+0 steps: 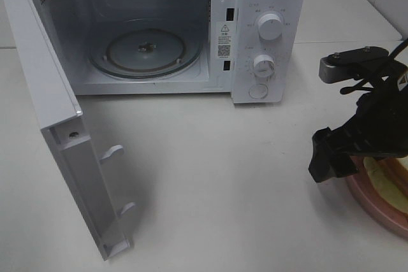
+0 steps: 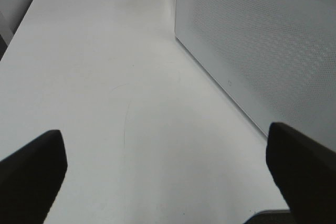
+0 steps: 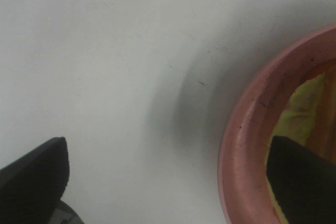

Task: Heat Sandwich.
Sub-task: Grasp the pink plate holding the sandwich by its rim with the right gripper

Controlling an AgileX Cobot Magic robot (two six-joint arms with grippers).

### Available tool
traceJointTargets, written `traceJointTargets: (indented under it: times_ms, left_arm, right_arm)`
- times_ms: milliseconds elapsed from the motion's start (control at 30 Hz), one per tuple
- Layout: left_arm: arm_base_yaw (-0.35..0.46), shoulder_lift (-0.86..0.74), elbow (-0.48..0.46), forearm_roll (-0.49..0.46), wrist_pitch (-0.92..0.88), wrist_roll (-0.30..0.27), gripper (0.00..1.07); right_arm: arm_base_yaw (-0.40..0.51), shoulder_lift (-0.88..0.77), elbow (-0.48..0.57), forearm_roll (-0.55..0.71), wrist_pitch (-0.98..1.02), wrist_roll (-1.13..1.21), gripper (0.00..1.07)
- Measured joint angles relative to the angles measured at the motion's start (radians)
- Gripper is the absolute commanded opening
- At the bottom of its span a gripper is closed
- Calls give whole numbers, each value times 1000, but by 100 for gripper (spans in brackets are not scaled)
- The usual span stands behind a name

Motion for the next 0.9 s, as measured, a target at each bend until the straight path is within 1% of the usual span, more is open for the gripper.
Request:
traceJointTargets:
  times_ms: [167, 267, 367, 467, 533, 900]
  left_arm:
    - [0, 0, 0, 0, 0, 0, 98]
    - [0, 0, 0, 0, 0, 0, 98]
    - [0, 0, 0, 0, 0, 0, 98]
    - [0, 0, 0, 0, 0, 0, 98]
    - [0, 0, 0, 0, 0, 0, 98]
    - [0, 0, 0, 0, 0, 0, 98]
  right_arm:
    - [-1, 0, 0, -56, 1, 68, 98]
    - [-15, 0, 0, -61, 1, 76, 97]
    - [-52, 0, 0, -66, 2, 80, 96]
    - [-68, 6, 0, -75, 7, 80, 96]
    - [-81, 31, 0, -75, 14, 81, 95]
    - [-81, 147, 0, -87, 1, 100, 93]
